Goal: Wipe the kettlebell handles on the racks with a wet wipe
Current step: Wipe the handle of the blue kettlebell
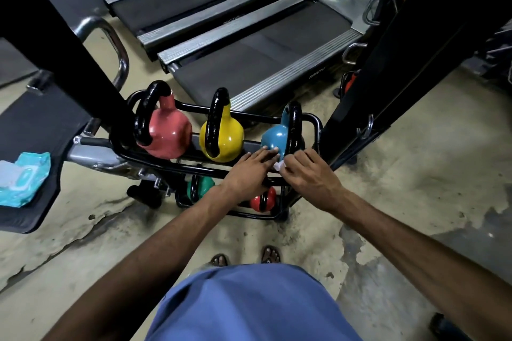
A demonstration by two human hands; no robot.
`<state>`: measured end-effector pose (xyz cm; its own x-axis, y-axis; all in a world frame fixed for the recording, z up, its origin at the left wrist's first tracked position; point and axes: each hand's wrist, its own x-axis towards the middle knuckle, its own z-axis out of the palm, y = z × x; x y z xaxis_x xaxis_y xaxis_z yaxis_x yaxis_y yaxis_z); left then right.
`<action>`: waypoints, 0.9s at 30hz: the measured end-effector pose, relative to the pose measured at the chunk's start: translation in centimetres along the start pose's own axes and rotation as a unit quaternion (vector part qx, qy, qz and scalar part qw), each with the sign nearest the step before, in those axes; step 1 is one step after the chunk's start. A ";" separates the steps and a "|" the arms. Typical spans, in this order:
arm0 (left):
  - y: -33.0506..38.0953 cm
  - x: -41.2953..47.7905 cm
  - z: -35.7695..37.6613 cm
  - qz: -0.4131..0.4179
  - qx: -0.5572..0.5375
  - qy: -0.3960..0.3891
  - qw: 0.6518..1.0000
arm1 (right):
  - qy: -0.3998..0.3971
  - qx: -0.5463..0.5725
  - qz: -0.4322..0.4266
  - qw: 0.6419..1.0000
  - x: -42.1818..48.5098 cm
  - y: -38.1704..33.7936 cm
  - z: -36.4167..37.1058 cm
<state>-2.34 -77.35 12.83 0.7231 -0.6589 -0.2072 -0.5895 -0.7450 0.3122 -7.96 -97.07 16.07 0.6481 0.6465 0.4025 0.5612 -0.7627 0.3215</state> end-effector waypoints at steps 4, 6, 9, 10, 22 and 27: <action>-0.3 0.2 -0.3 0.006 0.001 -0.013 1.000 | 0.061 0.100 0.188 0.975 -1.4 -1.9 1.2; -0.4 0.2 -0.3 0.011 0.004 -0.012 1.000 | 0.081 0.168 0.318 0.929 -1.7 -3.6 1.8; -0.4 0.4 -0.2 0.013 0.003 -0.010 1.000 | 0.119 0.303 0.518 0.791 -1.3 -5.6 2.0; -0.4 0.4 -0.2 0.014 0.003 -0.010 1.000 | 0.129 0.336 0.554 0.751 -1.1 -5.9 1.9; -0.4 0.5 0.0 0.021 0.024 -0.008 0.999 | 0.030 0.674 0.602 0.427 2.4 1.3 3.6; -0.3 0.3 -0.3 0.022 0.020 -0.012 0.999 | 0.027 0.706 0.656 0.266 6.7 4.8 3.4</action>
<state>-1.85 -77.32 12.92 0.6877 -0.6931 -0.2159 -0.6352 -0.7185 0.2834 0.82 -96.31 17.35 0.7763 -0.1890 -0.6013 -0.4708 0.4606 -0.7525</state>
